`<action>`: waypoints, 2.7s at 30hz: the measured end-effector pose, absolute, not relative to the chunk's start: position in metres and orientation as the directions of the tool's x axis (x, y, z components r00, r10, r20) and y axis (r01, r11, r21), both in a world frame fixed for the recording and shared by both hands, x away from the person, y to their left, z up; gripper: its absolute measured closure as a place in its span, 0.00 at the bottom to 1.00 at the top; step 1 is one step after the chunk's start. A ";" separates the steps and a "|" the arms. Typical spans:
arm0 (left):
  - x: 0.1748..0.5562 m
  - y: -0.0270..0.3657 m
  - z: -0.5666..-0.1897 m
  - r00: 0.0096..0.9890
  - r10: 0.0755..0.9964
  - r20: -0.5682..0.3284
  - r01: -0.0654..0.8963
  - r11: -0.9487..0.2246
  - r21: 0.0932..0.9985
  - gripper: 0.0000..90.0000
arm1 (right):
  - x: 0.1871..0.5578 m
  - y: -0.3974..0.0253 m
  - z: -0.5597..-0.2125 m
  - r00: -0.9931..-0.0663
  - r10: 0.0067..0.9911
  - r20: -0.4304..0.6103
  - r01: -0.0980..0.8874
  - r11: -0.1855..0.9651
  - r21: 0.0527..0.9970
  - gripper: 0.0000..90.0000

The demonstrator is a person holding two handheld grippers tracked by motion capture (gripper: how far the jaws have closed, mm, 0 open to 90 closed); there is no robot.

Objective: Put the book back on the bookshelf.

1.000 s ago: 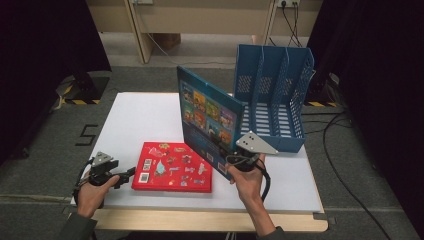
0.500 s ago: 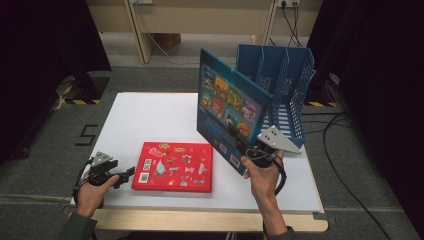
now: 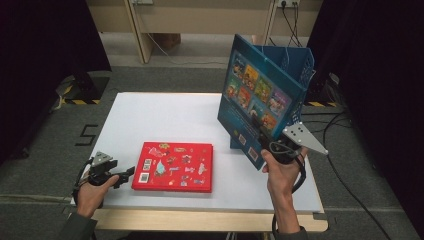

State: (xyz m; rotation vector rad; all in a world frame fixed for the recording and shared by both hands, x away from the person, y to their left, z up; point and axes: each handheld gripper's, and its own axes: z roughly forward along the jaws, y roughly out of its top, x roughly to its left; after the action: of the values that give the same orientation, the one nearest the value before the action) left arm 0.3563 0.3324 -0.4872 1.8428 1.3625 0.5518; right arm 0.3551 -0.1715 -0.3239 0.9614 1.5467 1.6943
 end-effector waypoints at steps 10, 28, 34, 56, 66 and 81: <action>0.357 0.332 -0.488 0.334 0.937 -0.096 0.610 -0.138 0.780 0.25 | 0.375 -0.189 -0.323 -0.426 0.900 0.093 0.009 -0.098 0.995 0.91; 0.357 0.332 -0.488 0.338 0.936 -0.099 0.612 -0.139 0.779 0.25 | 0.439 -0.177 -0.323 -0.263 0.962 0.068 0.032 -0.062 0.998 0.91; 0.358 0.331 -0.488 0.342 0.935 -0.097 0.611 -0.142 0.779 0.24 | 0.461 -0.162 -0.327 -0.250 0.967 0.049 0.065 -0.034 0.997 0.91; 0.357 0.331 -0.487 0.346 0.933 -0.103 0.611 -0.141 0.779 0.24 | 0.520 -0.131 -0.351 -0.159 0.982 0.101 0.122 -0.082 0.989 0.90; 0.357 0.330 -0.487 0.349 0.931 -0.105 0.606 -0.139 0.783 0.24 | 0.520 -0.116 -0.358 -0.133 0.987 0.085 0.098 -0.072 0.993 0.90; 0.357 0.331 -0.487 0.351 0.930 -0.106 0.614 -0.143 0.776 0.24 | 0.518 -0.121 -0.360 -0.107 0.986 0.130 0.036 -0.127 0.991 0.90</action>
State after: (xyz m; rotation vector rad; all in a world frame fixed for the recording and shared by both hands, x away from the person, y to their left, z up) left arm 0.3569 0.3308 -0.4873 1.8547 1.3533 0.5270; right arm 0.5175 -0.1205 -0.3598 1.2728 1.2481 1.3726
